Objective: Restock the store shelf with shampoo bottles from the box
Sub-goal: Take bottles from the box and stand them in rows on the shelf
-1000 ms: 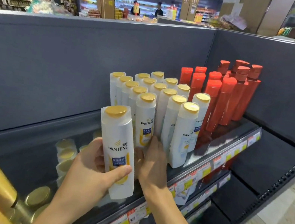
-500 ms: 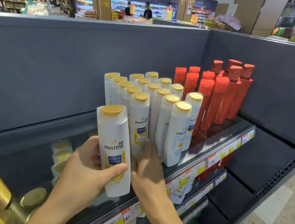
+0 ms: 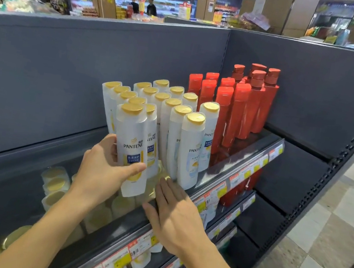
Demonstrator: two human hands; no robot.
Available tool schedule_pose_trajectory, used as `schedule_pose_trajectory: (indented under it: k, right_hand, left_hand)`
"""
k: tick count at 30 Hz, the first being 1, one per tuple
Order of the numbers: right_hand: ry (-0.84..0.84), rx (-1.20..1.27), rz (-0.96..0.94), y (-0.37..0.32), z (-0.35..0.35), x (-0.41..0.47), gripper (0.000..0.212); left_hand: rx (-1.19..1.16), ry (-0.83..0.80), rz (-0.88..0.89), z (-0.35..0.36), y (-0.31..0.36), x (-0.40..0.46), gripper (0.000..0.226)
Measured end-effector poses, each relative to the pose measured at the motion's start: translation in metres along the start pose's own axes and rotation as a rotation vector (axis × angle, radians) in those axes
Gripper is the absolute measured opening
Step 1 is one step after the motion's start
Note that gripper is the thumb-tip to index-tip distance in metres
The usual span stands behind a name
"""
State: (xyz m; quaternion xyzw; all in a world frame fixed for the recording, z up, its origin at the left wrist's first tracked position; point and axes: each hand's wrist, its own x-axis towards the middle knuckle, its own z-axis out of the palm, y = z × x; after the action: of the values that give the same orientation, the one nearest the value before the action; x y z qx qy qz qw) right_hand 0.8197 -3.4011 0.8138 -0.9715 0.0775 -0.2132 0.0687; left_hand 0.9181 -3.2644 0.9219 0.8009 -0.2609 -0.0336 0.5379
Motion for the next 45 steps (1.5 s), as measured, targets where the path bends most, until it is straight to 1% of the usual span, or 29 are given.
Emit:
schedule_pose_trajectory:
  k: [5,9,11,14,16,20,24,27,29,33,37,45]
  right_hand:
    - [-0.075,-0.037,-0.034,0.006,-0.001,-0.003,0.07]
    - [-0.078,-0.066,-0.029,0.007,-0.002,-0.006,0.072]
    - [-0.085,-0.065,-0.018,0.006,-0.002,-0.009,0.074]
    - [-0.088,-0.066,-0.004,0.005,-0.002,-0.013,0.075]
    - [-0.083,-0.068,0.004,0.005,-0.003,-0.015,0.075]
    - [-0.076,-0.072,0.02,0.003,-0.004,-0.017,0.073]
    - [-0.067,-0.072,0.033,0.0,-0.004,-0.019,0.071]
    - [-0.067,-0.067,0.031,0.0,-0.005,-0.02,0.07]
    - [-0.061,-0.059,0.027,0.001,-0.005,-0.019,0.069]
    - [-0.044,-0.04,0.035,0.0,-0.003,-0.019,0.066]
    - [-0.05,-0.04,0.039,0.001,-0.004,-0.02,0.067]
    - [-0.043,-0.045,0.049,0.001,-0.002,-0.021,0.067]
  left_hand:
    - [0.045,0.033,-0.004,0.024,-0.008,-0.001,0.043]
    - [0.038,0.096,0.001,0.04,-0.019,-0.001,0.044]
    - [0.075,0.09,-0.007,0.04,-0.024,-0.003,0.044]
    - [0.119,0.032,-0.037,0.036,-0.031,-0.008,0.052]
    - [0.115,0.013,-0.045,0.037,-0.032,-0.009,0.05]
    - [0.165,0.057,-0.04,0.048,-0.024,-0.008,0.045]
    - [0.164,0.078,-0.044,0.055,-0.023,-0.003,0.044]
    - [0.171,0.068,-0.03,0.056,-0.025,-0.006,0.046]
    - [0.18,0.063,-0.021,0.056,-0.029,-0.008,0.043]
    - [0.159,0.068,-0.063,0.06,-0.035,-0.008,0.039]
    - [0.125,0.059,-0.074,0.067,-0.032,-0.006,0.039]
    - [0.155,0.079,-0.068,0.072,-0.029,-0.003,0.038]
